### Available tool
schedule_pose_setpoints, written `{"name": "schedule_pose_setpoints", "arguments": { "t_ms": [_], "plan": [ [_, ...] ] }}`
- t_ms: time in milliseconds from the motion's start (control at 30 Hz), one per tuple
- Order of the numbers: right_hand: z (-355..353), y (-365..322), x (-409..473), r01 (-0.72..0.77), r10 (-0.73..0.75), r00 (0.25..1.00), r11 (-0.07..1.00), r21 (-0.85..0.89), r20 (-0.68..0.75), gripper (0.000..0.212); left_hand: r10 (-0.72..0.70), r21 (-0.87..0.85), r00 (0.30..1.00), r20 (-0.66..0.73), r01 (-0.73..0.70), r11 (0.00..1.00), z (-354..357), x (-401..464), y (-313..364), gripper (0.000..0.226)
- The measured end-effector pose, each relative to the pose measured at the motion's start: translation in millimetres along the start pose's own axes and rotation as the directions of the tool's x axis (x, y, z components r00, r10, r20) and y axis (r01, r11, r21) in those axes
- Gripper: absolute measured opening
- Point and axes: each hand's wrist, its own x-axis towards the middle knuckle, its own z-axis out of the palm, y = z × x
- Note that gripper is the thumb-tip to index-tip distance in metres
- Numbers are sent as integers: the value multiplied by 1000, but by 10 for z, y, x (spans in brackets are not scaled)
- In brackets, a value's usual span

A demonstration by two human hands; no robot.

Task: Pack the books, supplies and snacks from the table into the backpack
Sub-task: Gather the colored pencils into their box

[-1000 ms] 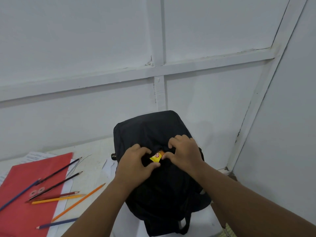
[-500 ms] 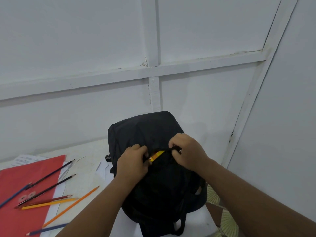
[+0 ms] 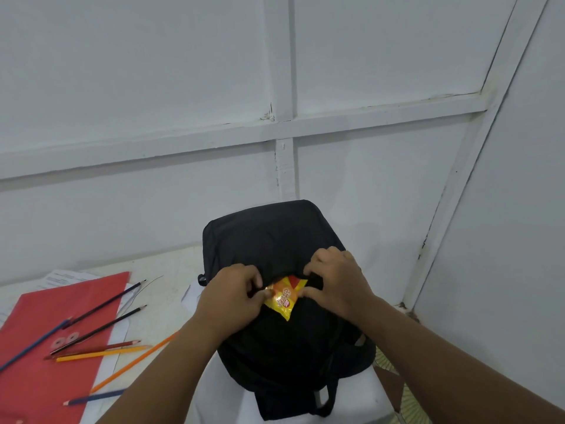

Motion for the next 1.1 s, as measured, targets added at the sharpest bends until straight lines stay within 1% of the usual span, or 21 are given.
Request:
{"name": "schedule_pose_setpoints", "arguments": {
  "t_ms": [67, 100, 167, 200, 233, 267, 300, 333, 367, 400, 433, 533, 600, 633, 700, 833, 900, 967, 1033, 1067, 1100],
  "plan": [
    [23, -161, -73, 11, -10, 1000, 998, 70, -22, 29, -6, 1, 997, -81, 6, 1000, 21, -44, 11, 31],
    [14, -263, -114, -26, 25, 1000, 995, 92, 13, 24, -23, 5, 995, -97, 24, 1000, 30, -53, 0, 36],
    [45, -436, -198, -216, 196, 971, 965, 150, 140, 22, -46, -23, 991, -124, 44, 999, 16, -62, -21, 31],
    [67, -514, -230, -352, 306, 929, 907, 233, 210, 24, -42, -51, 987, -155, 34, 998, -3, -63, -25, 24],
    [86, -594, -249, -489, 405, 868, 797, 353, 287, 27, -28, -86, 980, -196, 12, 996, -39, -66, -13, 18],
    [97, -677, -257, -608, 486, 793, 622, 492, 366, 29, -22, -121, 971, -237, -7, 993, -83, -66, 7, 15],
    [92, -762, -253, -680, 540, 716, 398, 616, 442, 31, -28, -154, 963, -268, -14, 988, -131, -63, 30, 13],
    [83, -842, -240, -690, 571, 646, 154, 707, 506, 32, -43, -180, 957, -285, -9, 984, -180, -54, 50, 12],
    [69, -921, -219, -649, 591, 587, -65, 758, 553, 32, -58, -198, 954, -293, -1, 980, -227, -43, 67, 11],
    [60, -991, -195, -572, 609, 547, -228, 788, 574, 32, -67, -208, 952, -297, 4, 978, -272, -31, 79, 10],
    [58, -1041, -172, -489, 636, 524, -321, 811, 567, 32, -67, -215, 953, -296, 1, 977, -314, -20, 85, 8],
    [44, -1147, -137, -287, 713, 476, -427, 858, 514, 26, -51, -220, 963, -264, -8, 976, -385, 2, 93, 5],
    [38, -1181, -100, -205, 695, 455, -526, 825, 557, 25, -55, -217, 966, -252, -1, 976, -383, -5, 93, 6],
    [25, -1194, -56, -176, 668, 463, -574, 800, 582, 25, -61, -219, 965, -253, 4, 976, -376, -13, 93, 8],
    [50, -1188, 61, -194, 636, 482, -593, 781, 603, 24, -70, -228, 966, -249, 12, 974, -347, -23, 94, 18],
    [119, -1113, 236, -330, 637, 473, -513, 792, 609, 30, -61, -198, 975, -213, 18, 980, -323, -30, 109, 33],
    [126, -1073, 213, -373, 708, 441, -415, 830, 552, 30, -60, -197, 969, -239, 12, 980, -357, -21, 114, 32],
    [103, -1056, 110, -424, 793, 412, -268, 865, 448, 25, -88, -251, 949, -304, 10, 968, -401, 5, 95, 25],
    [120, -1055, -30, -481, 829, 444, -100, 871, 340, 24, -90, -267, 944, -316, 2, 964, -421, 19, 104, 22],
    [137, -1050, -72, -496, 832, 460, -50, 867, 311, 25, -73, -260, 948, -309, -10, 966, -412, 22, 112, 24],
    [155, -1040, -80, -504, 825, 473, -35, 863, 310, 25, -50, -249, 954, -295, -26, 968, -390, 22, 115, 27]
  ]
}}
